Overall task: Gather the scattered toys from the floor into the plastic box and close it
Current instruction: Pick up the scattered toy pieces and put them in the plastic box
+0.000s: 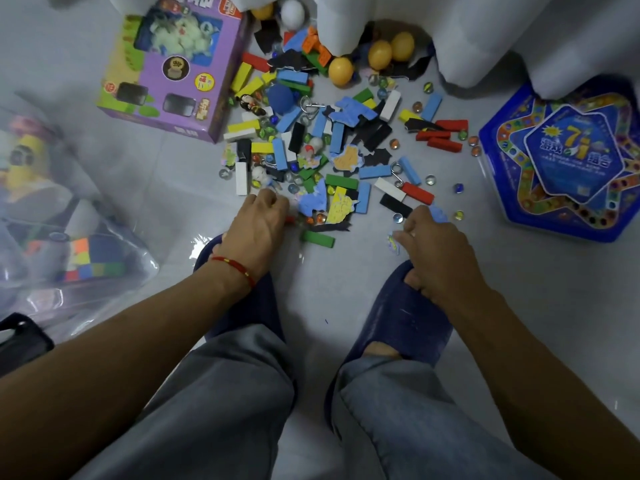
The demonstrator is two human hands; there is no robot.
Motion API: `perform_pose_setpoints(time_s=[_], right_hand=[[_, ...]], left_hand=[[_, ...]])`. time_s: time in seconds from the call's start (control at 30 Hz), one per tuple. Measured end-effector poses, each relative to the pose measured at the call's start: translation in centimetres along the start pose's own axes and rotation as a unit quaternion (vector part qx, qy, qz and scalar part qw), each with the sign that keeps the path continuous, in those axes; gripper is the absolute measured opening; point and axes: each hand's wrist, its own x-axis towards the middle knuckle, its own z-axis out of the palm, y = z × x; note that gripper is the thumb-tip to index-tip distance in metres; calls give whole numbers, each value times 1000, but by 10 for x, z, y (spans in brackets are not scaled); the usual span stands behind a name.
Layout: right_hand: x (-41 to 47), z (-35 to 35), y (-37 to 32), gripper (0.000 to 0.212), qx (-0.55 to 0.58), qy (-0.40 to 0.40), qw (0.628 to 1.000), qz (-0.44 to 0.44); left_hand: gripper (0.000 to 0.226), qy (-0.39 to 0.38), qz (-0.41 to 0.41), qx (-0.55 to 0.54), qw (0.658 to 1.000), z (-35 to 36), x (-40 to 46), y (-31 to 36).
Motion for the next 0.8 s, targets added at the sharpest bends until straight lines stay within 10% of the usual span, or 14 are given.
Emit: perform_pose_setpoints(time_s=[0.2,0.37,0.47,0.57,0.67,0.73,0.8], right_hand=[[12,-3,-25,54,-87,-42,993,72],[6,3,-12,17,143,-8,990,-13],[-6,-6,-7,36,485,-83,870,43],[-13,-11,2,36,699,-183,691,25],[-11,-13,8,24,753,-182,632,-30],[-5,-14,2,33,738,-133,661,-4],[5,-11,-7,44,603,0,797,28]], left_hand=[[13,46,-235,-278,930,-19,-6,7],[6,-36,-394,-734,552,-40,-12,24],[13,-114,-385,-817,414,-43,-15,24],[10,-178,-329,-848,376,-44,-14,32],[19,-216,-302,-846,383,-42,-10,37],[24,-224,-311,-835,395,-39,-7,39],[25,-223,-319,-824,411,-39,-3,42]])
